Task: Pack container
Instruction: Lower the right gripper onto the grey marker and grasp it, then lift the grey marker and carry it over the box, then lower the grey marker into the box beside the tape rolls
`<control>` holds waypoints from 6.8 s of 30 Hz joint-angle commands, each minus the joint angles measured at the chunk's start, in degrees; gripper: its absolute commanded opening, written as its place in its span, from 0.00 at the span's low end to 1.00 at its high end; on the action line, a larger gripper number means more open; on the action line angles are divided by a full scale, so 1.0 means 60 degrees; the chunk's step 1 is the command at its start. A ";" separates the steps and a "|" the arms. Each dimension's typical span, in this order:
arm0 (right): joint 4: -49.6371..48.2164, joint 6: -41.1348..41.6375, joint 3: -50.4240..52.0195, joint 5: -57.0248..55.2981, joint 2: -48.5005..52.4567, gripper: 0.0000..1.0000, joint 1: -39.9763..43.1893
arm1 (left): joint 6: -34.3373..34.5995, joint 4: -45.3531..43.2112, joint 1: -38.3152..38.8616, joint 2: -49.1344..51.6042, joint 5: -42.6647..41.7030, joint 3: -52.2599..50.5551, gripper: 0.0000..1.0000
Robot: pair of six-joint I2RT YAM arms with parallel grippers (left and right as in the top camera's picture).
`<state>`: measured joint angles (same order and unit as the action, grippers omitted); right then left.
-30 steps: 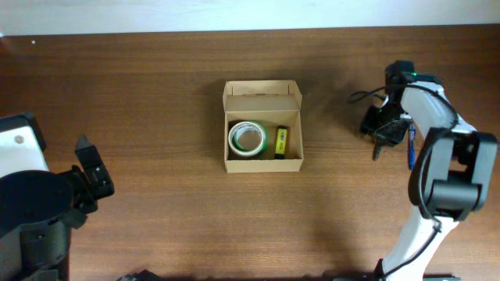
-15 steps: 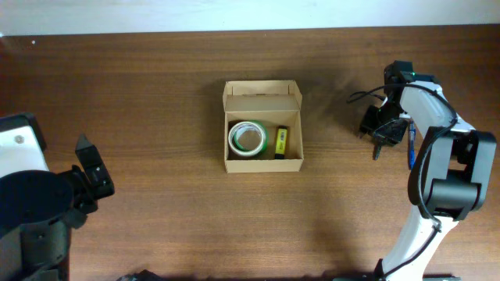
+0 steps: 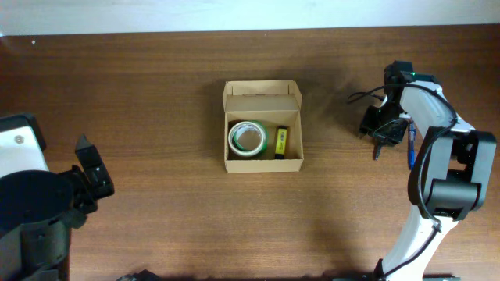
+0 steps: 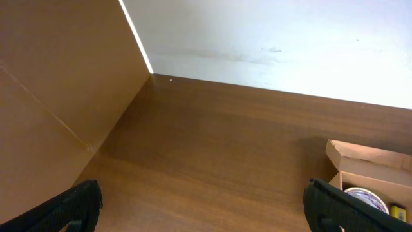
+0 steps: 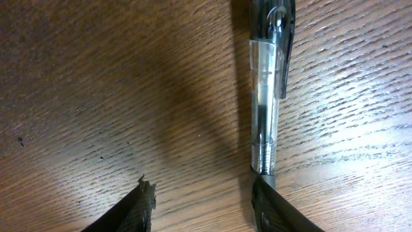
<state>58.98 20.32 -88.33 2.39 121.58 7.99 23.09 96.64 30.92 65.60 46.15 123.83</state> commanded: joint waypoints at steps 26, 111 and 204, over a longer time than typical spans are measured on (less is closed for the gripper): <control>0.0780 -0.0240 -0.0710 -0.0346 0.0441 0.49 0.0066 | -0.0153 0.0004 -0.0058 -0.0018 0.0288 -0.0044 0.99; 0.0466 -0.0667 -0.0670 -0.0481 -0.0189 0.04 0.0466 | -0.0153 0.0004 -0.0058 -0.0018 0.0288 -0.0044 0.99; 0.2597 -1.1588 -0.3009 0.2736 -0.0372 0.04 -0.5373 | -0.0149 0.0004 -0.0058 -0.0018 -0.0047 -0.0044 1.00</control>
<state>74.70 -49.25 -105.45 20.12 116.53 -24.21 23.09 96.64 30.92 65.60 46.28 123.83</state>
